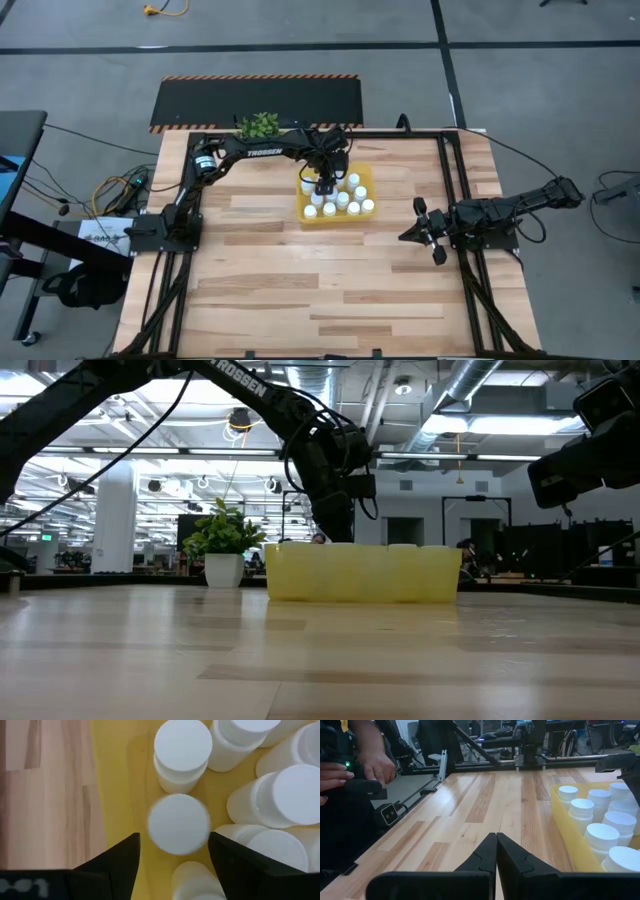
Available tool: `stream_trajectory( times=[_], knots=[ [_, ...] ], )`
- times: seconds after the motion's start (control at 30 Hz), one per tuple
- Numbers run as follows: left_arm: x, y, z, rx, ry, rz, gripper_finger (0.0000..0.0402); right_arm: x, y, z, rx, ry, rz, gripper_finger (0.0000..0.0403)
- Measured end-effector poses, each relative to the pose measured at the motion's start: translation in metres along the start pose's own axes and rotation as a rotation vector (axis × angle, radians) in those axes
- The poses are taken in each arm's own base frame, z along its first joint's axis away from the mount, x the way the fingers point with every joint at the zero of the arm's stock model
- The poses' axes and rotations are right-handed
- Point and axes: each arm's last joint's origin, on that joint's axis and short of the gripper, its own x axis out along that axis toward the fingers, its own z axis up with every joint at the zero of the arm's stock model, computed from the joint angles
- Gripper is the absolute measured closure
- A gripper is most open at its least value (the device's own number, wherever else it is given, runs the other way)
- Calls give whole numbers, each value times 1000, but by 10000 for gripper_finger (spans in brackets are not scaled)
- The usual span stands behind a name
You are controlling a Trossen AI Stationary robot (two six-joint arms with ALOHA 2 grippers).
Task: Pick and place pill bottles into a basket
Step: Put the white medicine bottle into the yellow bin, then return to Home Position
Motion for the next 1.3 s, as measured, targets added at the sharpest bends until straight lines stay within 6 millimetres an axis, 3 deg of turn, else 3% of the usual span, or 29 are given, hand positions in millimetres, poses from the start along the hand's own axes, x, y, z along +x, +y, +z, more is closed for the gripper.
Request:
stream_trajectory(
  times=[0.43, 0.7, 0.8, 1.03, 1.17, 1.3],
  knots=[
    [-7, 0, 8, 9, -9, 6, 161, 0, 0, 0, 0, 0, 0, 401],
    [-36, 3, 26, 9, -21, 12, 161, 0, 0, 0, 0, 0, 0, 401],
    [-67, 2, 37, -3, -36, 17, 161, 0, 0, 0, 0, 0, 0, 401],
    [-171, -22, 50, -101, -178, 34, 161, 0, 0, 0, 0, 0, 1, 401],
    [-215, -42, 39, -180, -253, 19, 161, 0, 0, 0, 0, 0, 0, 401],
    [-236, -69, 18, -164, -361, 28, 161, 0, 0, 0, 0, 0, 0, 401]
  ],
)
